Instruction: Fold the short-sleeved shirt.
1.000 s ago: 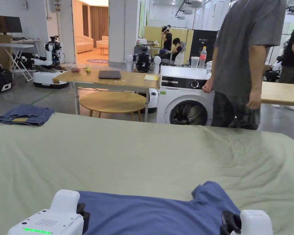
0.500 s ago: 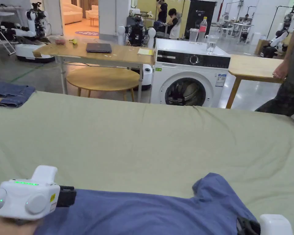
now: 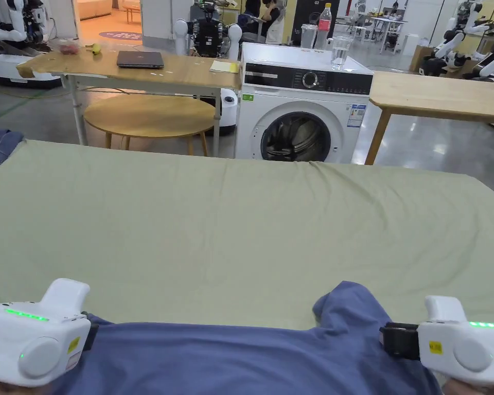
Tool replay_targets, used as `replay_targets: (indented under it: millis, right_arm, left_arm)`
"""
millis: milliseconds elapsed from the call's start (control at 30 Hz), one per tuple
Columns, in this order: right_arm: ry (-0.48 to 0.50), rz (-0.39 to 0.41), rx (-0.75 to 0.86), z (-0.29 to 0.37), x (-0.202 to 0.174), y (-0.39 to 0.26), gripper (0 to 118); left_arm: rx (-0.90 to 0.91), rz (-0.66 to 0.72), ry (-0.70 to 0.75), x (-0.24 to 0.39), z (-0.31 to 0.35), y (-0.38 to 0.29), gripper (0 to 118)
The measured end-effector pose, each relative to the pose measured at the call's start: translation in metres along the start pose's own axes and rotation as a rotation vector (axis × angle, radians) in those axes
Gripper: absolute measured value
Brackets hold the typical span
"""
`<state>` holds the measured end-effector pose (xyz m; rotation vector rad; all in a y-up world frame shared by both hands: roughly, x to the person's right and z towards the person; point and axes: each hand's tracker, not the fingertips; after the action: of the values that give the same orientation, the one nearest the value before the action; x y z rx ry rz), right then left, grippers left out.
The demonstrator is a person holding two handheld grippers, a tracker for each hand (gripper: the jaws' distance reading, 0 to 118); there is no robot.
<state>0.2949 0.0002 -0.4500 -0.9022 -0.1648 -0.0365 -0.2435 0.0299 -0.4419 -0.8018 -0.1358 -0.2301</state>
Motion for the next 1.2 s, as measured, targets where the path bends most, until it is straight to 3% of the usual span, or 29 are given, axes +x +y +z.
replay_targets:
  millis: [67, 100, 133, 167, 233, 267, 300, 367, 600, 833, 1067, 1200]
  right_arm:
    - [-0.003, 0.027, -0.120, -0.024, -0.004, 0.004, 115]
    - [-0.030, 0.037, -0.231, -0.032, -0.008, 0.001, 107]
    - [-0.013, 0.015, -0.254, -0.034, -0.010, -0.002, 102]
    - [-0.039, -0.021, -0.155, -0.021, -0.012, -0.002, 98]
    - [0.035, -0.062, -0.119, 0.001, -0.016, -0.006, 44]
    - [0.049, -0.047, -0.100, 0.008, -0.018, -0.009, 10]
    - [0.096, -0.044, -0.107, 0.011, -0.019, -0.011, 0]
    - [0.095, -0.037, -0.107, 0.021, -0.019, -0.017, 0]
    - [0.136, 0.068, 0.171, 0.131, -0.009, -0.043, 0]
    - [0.173, 0.100, 0.287, 0.240, 0.011, -0.125, 0]
    - [0.148, 0.095, 0.196, 0.229, 0.010, -0.234, 0]
    - [0.150, 0.060, 0.152, 0.216, 0.005, -0.257, 1]
  left_arm:
    - [0.003, 0.002, -0.004, 0.000, 0.002, 0.004, 0]
    - [0.002, 0.006, -0.007, 0.001, 0.004, 0.005, 0]
    - [0.000, 0.007, -0.007, 0.002, 0.007, 0.005, 0]
    - [-0.002, 0.009, -0.007, -0.001, 0.004, 0.006, 0]
    - [-0.001, 0.021, -0.014, 0.000, 0.009, 0.004, 0]
    - [0.001, 0.032, -0.024, 0.001, 0.012, 0.004, 0]
    - [0.001, 0.039, -0.029, 0.000, 0.010, 0.004, 0]
    - [0.003, 0.055, -0.042, 0.002, 0.019, 0.004, 0]
    - [0.188, 0.075, -0.055, -0.002, 0.110, -0.010, 0]
    - [0.257, 0.062, -0.045, -0.012, 0.213, -0.081, 0]
    - [0.075, 0.105, -0.034, -0.015, 0.201, -0.186, 0]
    - [0.040, 0.118, -0.024, -0.004, 0.189, -0.211, 2]
